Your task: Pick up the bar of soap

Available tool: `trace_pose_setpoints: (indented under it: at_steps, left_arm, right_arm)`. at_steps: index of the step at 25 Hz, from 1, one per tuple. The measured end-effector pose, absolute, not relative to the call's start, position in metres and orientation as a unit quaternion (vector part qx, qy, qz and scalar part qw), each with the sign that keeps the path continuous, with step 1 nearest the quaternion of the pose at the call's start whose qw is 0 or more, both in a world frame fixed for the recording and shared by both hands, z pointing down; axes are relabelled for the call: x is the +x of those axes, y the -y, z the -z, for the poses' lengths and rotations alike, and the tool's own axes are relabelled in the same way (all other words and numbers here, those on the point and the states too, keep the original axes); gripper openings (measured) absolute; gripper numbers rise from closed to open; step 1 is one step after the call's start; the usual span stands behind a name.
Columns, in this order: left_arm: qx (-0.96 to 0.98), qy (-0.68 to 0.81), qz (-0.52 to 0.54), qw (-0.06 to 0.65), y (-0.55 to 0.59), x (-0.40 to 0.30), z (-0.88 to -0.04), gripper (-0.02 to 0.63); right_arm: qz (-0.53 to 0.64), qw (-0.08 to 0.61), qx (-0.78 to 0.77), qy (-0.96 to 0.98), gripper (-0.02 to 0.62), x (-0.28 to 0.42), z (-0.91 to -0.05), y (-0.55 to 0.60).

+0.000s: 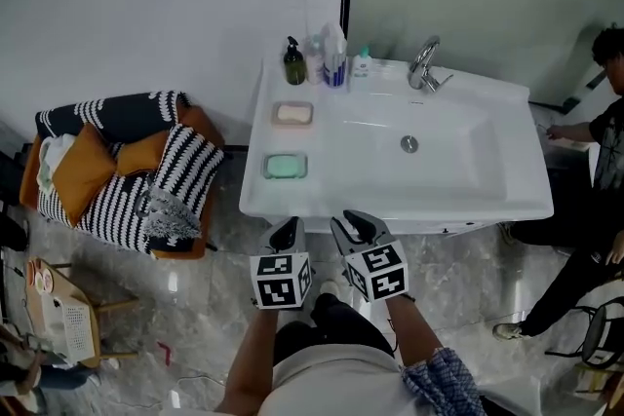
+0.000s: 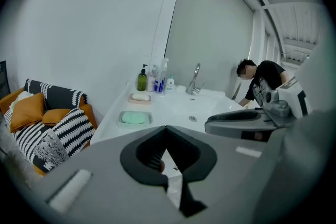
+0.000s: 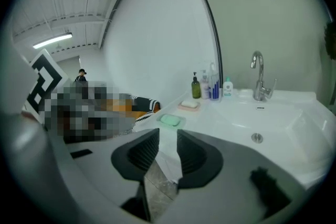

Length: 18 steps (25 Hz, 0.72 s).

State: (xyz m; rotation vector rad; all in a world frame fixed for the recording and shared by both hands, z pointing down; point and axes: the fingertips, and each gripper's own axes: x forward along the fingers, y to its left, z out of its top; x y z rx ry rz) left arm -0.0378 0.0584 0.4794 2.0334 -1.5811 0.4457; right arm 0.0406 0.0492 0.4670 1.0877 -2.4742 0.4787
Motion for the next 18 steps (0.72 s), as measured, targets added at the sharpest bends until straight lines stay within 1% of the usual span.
trace_pose_setpoints:
  at_steps: [7, 12, 18]
  left_arm:
    - [0.740, 0.593, -0.166, 0.271, -0.048, -0.040, -0.483, 0.008]
    - [0.734, 0.601, -0.155, 0.276, -0.046, -0.045, -0.482, 0.008]
    - [0.730, 0.607, -0.155, 0.272, -0.044, -0.049, -0.482, 0.008]
  right_arm:
    - [-0.177, 0.195, 0.380, 0.886, 0.107, 0.041, -0.469, -0.034]
    - [-0.164, 0.205, 0.369, 0.892, 0.107, 0.037, -0.471, -0.037]
    - [-0.143, 0.194, 0.363, 0.900, 0.109, 0.033, -0.464, -0.034]
